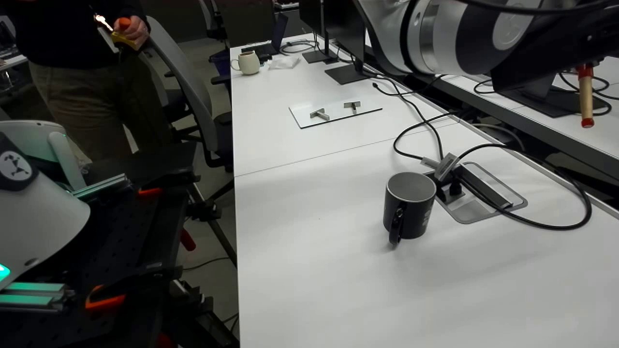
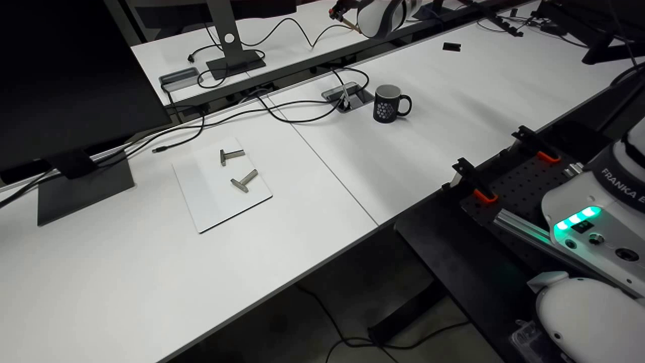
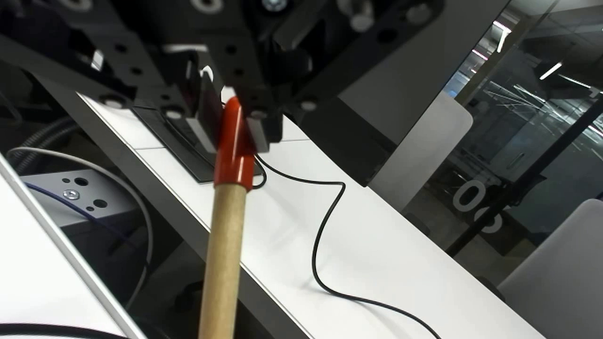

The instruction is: Pick up the miniature baseball bat from the table and put it inside the black mug

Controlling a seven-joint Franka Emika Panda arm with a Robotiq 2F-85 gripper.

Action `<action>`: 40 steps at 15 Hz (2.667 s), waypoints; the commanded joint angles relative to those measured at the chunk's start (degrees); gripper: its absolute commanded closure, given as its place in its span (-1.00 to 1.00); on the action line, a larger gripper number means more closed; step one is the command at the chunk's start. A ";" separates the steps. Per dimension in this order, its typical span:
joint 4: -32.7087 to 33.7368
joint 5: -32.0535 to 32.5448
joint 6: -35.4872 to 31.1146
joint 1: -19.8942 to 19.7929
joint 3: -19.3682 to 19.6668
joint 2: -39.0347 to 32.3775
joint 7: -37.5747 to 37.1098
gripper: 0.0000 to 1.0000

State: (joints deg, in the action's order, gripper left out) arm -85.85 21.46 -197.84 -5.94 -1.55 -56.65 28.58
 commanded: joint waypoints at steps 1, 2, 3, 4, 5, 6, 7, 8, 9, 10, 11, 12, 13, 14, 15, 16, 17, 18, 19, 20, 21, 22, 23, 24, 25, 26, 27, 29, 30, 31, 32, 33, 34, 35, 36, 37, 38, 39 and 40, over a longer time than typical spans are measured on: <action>0.34 2.29 0.00 0.74 1.42 -0.01 -3.14 0.41; 0.34 2.31 0.00 0.74 1.39 -0.01 -3.14 0.41; 0.34 2.32 0.00 0.74 1.37 -0.01 -3.14 0.41; 0.34 2.33 0.00 0.74 1.35 -0.01 -3.14 0.41; 0.34 2.33 0.00 0.74 1.33 -0.01 -3.14 0.41; 0.34 2.34 0.00 0.74 1.33 -0.01 -3.14 0.41; 0.34 2.35 0.00 0.74 1.32 -0.01 -3.14 0.41; 0.34 2.35 0.00 0.74 1.32 -0.01 -3.14 0.41; 0.34 2.36 0.00 0.74 1.32 -0.01 -3.14 0.41; 0.34 2.36 0.00 0.74 1.32 -0.01 -3.14 0.41; 0.34 2.37 0.00 0.74 1.32 -0.01 -3.14 0.41; 0.34 2.37 0.00 0.74 1.32 -0.01 -3.14 0.41; 0.34 2.37 0.00 0.73 1.32 -0.01 -3.14 0.41; 0.34 2.38 0.00 0.73 1.32 -0.01 -3.14 0.41; 0.34 2.38 0.00 0.73 1.32 -0.01 -3.14 0.41; 0.34 2.39 0.00 0.73 1.32 -0.01 -3.13 0.41; 0.34 2.39 0.00 0.72 1.32 -0.01 -3.13 0.41; 0.34 2.40 0.00 0.72 1.32 -0.01 -3.13 0.41; 0.34 2.40 0.00 0.72 1.32 -0.01 -3.13 0.41; 0.34 2.40 0.00 0.72 1.32 -0.01 -3.13 0.41; 0.34 2.40 0.00 0.72 1.32 -0.01 -3.13 0.41; 0.34 2.40 0.00 0.72 1.32 -0.01 -3.13 0.41; 0.34 2.40 0.00 0.72 1.32 -0.01 -3.13 0.41; 0.34 2.40 0.00 0.72 1.32 -0.01 -3.13 0.41; 0.34 2.40 0.00 0.72 1.32 -0.01 -3.13 0.41; 0.34 2.40 0.00 0.72 1.32 -0.01 -3.13 0.85; 0.77 1.79 -0.26 1.42 2.15 -0.29 -3.48 0.85; 2.56 -1.82 -0.25 4.74 6.76 -1.35 -4.77 0.85; 3.22 -6.44 -0.28 6.09 7.91 -1.96 -3.07 0.85; 3.79 -9.11 -0.27 7.62 9.83 -2.36 -4.00 0.85; 4.18 -12.15 -0.27 8.79 10.96 -2.76 -4.46 0.85; 4.59 -15.67 -0.28 10.41 12.46 -3.20 -4.94 0.85; 5.11 -18.67 -0.27 11.69 13.42 -3.64 -5.34 0.85; 6.35 -22.05 -0.28 13.45 14.89 -4.63 -5.84 0.85; 7.74 -26.17 -0.27 16.01 17.58 -5.83 -6.60 0.85; 9.22 -29.43 -0.28 18.01 19.58 -7.14 -7.15 0.85; 10.36 -34.11 -0.27 21.25 23.38 -8.65 -8.18 0.85; 11.62 -39.06 -0.31 24.30 26.93 -10.42 -9.61 0.85; 12.06 -43.74 -0.31 27.55 30.93 -12.14 -11.19 0.85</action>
State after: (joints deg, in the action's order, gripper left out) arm -79.57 -11.05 -197.79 13.33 18.83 -62.08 22.42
